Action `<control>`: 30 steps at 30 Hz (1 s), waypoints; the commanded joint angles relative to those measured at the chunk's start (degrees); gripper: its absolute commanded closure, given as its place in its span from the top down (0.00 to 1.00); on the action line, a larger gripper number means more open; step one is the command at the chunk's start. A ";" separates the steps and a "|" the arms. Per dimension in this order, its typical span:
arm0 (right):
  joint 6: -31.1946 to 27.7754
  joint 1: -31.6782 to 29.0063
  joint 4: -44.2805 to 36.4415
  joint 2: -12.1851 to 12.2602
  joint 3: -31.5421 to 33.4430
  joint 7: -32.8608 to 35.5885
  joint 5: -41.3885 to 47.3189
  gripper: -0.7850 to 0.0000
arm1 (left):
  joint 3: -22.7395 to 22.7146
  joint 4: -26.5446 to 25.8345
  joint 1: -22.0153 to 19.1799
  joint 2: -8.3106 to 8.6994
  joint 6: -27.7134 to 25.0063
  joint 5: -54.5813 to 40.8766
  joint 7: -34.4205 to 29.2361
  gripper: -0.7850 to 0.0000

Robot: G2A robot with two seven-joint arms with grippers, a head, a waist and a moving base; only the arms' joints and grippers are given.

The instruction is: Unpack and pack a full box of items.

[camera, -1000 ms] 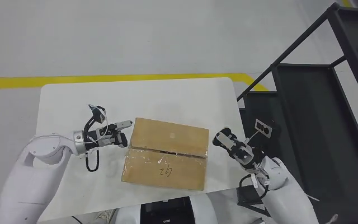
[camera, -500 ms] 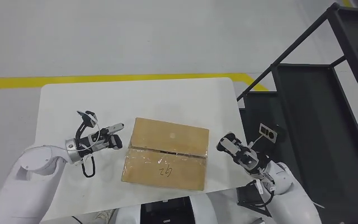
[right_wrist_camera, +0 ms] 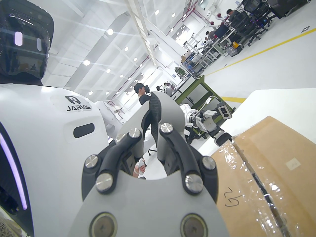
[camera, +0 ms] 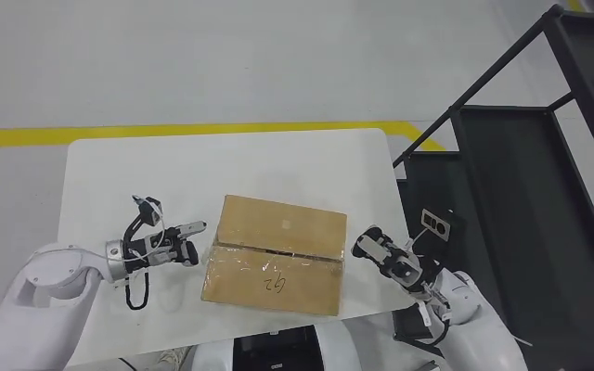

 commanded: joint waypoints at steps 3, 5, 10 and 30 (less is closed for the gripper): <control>0.00 0.02 0.27 -0.19 0.16 0.22 0.35 0.00 | 3.00 1.37 -2.67 -0.43 0.08 -0.49 -0.75 1.00; 0.00 -0.07 0.42 -0.28 0.35 0.38 0.61 0.00 | 4.27 2.41 -3.90 -0.62 0.05 -0.35 -0.85 1.00; 0.00 -0.32 0.74 -0.50 0.78 1.07 1.29 0.00 | 6.80 4.34 -6.25 -1.04 -0.26 -0.89 -1.78 1.00; 0.00 4.94 8.92 -2.40 0.77 -1.60 0.01 0.00 | -7.26 -5.33 3.38 -0.35 -12.58 -9.22 12.92 1.00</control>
